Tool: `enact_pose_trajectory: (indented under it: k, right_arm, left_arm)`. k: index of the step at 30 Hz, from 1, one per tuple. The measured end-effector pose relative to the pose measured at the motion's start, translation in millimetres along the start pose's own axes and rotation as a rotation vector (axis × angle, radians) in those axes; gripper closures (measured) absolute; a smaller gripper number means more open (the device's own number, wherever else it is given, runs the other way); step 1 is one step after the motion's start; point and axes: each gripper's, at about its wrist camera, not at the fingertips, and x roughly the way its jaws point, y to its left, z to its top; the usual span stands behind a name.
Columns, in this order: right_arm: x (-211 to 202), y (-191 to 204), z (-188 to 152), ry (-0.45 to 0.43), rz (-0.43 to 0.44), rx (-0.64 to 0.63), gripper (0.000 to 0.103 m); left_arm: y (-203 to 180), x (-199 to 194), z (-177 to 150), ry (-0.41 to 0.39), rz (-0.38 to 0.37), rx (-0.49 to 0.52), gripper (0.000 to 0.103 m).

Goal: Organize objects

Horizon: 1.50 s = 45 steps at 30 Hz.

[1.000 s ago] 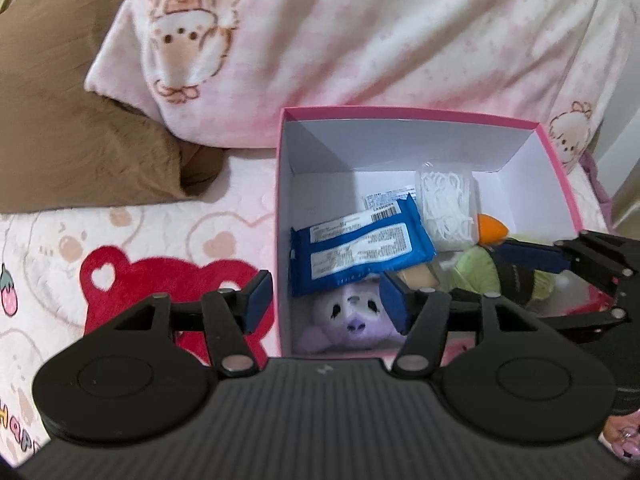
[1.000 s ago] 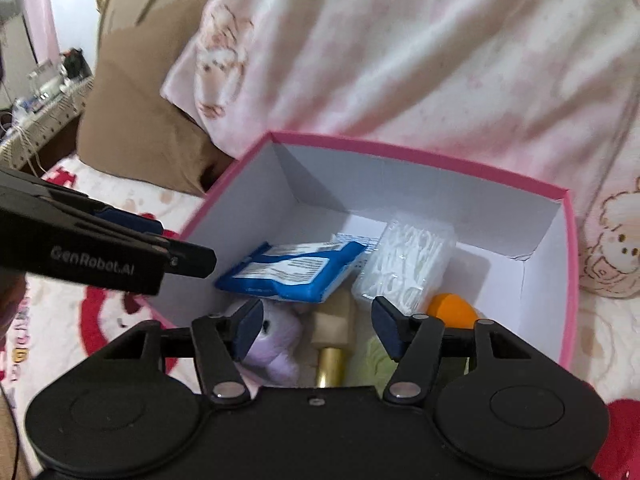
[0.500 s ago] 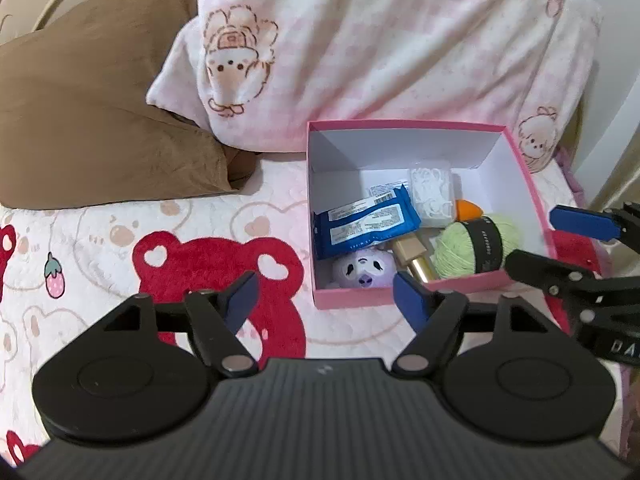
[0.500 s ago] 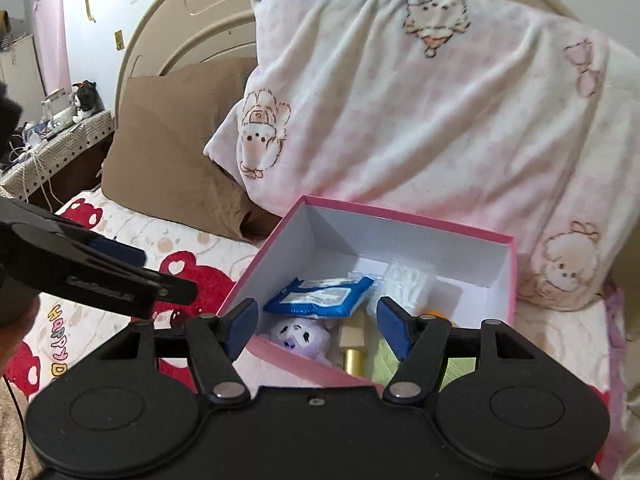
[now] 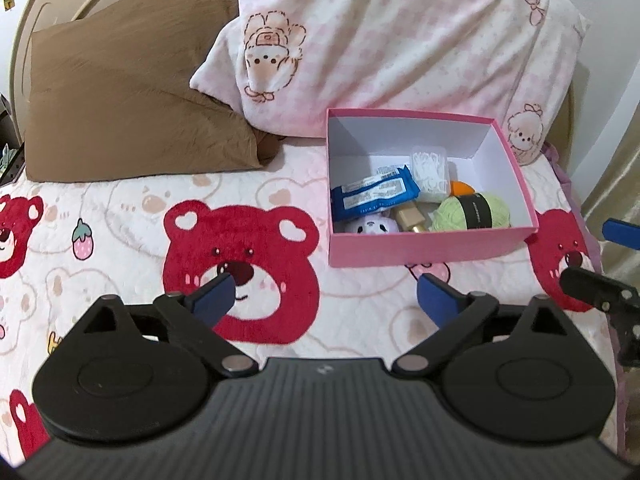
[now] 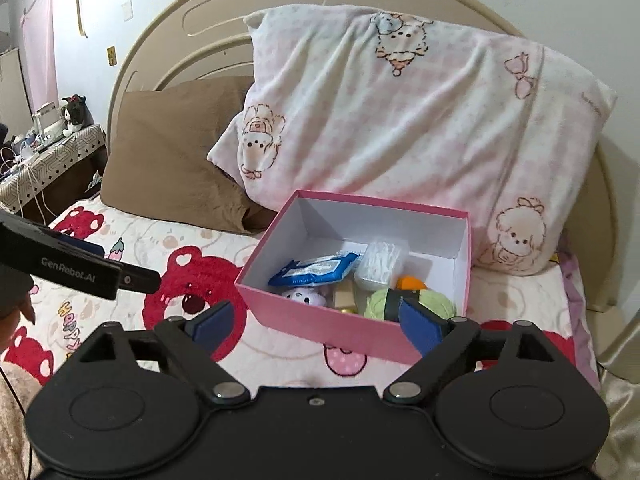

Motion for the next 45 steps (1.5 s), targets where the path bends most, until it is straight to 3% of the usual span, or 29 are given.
enact_pose_trajectory:
  k: [5,12,26,45]
  right_arm:
    - [-6,1,-14,0.012,-0.027,0.051,0.006]
    - [-2,5,-34,0.083,-0.117,0.047,0.005]
    - [-3,-2,-53,0.117,-0.122,0.153,0.005]
    - [-10,-9,-56,0.108,-0.165,0.158,0.005]
  left_arm:
    - [-5,-3,-18,0.008,0.036,0.005,0.0]
    - [-18,6,-32,0.073,0.026,0.037,0.0]
    - [-31,8,-56,0.116,0.005,0.061,0.0]
    - [-41,8,-76,0.121,0.044,0.089,0.0]
